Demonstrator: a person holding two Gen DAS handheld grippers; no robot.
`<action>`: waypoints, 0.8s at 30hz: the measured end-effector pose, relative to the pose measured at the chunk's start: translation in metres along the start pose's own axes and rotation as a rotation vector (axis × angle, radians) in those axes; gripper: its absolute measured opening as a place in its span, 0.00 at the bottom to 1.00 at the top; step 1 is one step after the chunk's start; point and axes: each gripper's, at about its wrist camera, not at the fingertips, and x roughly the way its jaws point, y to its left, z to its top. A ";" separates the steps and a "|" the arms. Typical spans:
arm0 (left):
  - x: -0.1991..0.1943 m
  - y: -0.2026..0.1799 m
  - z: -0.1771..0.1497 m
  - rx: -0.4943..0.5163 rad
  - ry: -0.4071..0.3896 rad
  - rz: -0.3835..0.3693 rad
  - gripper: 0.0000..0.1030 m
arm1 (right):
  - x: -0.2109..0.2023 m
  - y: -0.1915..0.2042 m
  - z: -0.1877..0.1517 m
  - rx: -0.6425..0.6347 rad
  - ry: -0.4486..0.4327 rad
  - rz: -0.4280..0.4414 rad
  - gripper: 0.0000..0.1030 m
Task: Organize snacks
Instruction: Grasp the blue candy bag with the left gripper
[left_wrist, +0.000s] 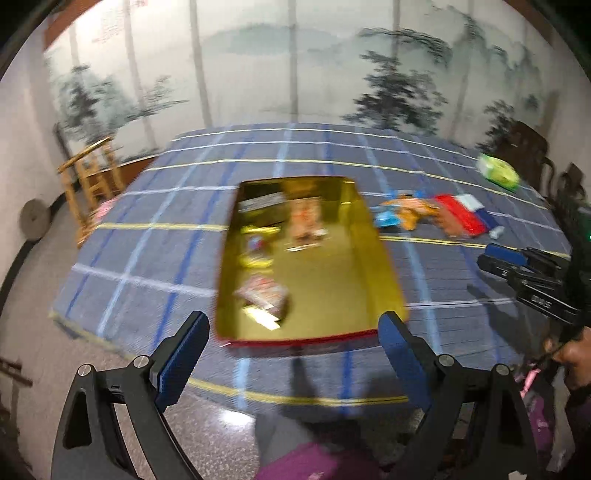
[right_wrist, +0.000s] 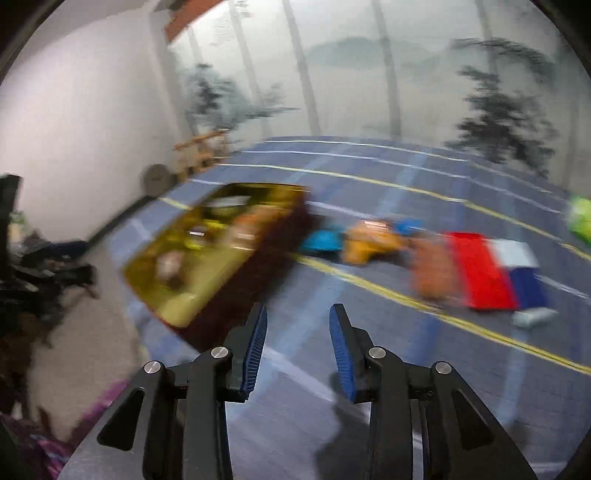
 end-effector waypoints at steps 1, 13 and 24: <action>0.002 -0.006 0.005 0.012 0.002 -0.026 0.88 | -0.005 -0.014 -0.005 0.009 -0.002 -0.040 0.36; 0.079 -0.097 0.083 0.198 0.138 -0.225 0.63 | -0.017 -0.121 -0.050 0.125 0.034 -0.261 0.37; 0.173 -0.128 0.124 0.354 0.282 -0.259 0.57 | -0.027 -0.126 -0.054 0.151 -0.014 -0.162 0.46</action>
